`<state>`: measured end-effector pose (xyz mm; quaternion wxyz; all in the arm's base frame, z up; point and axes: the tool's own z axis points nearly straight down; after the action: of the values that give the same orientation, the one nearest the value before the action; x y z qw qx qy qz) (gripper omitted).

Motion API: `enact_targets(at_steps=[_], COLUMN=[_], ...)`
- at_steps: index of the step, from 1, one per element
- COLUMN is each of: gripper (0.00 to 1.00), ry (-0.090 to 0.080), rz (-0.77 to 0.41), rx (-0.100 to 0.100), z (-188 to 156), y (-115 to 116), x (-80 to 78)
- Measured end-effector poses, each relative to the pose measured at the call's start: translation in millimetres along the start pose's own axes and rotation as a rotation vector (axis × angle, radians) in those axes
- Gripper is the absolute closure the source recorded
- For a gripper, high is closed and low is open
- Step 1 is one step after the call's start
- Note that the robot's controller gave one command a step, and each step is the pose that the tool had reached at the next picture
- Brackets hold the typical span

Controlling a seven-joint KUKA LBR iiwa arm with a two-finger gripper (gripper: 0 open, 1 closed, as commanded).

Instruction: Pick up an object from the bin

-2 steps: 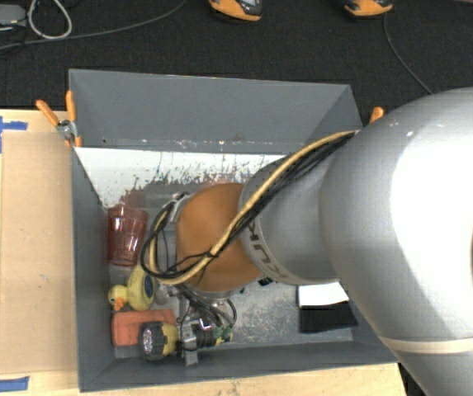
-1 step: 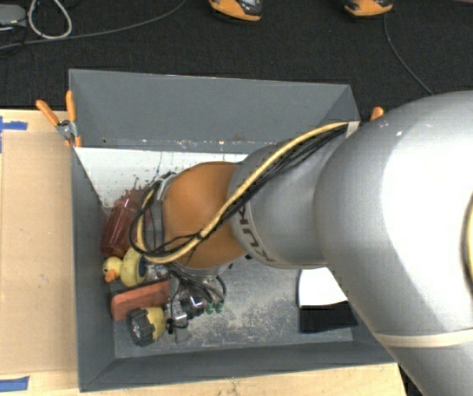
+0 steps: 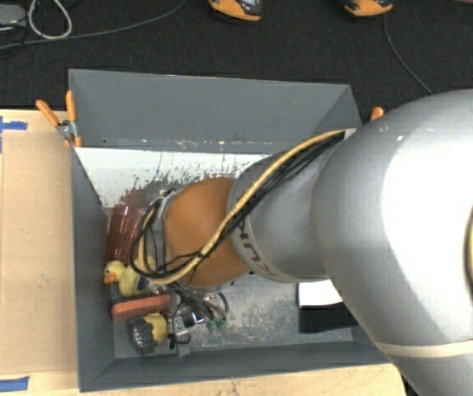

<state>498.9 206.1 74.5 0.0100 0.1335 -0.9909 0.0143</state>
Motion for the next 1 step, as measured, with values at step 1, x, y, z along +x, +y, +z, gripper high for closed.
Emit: enact_targets(at_steps=[1], gripper=[0.00], ry=[0.017], rz=[-0.042], rx=[0.001], z=[-3.9], y=[18.6], x=[-20.3])
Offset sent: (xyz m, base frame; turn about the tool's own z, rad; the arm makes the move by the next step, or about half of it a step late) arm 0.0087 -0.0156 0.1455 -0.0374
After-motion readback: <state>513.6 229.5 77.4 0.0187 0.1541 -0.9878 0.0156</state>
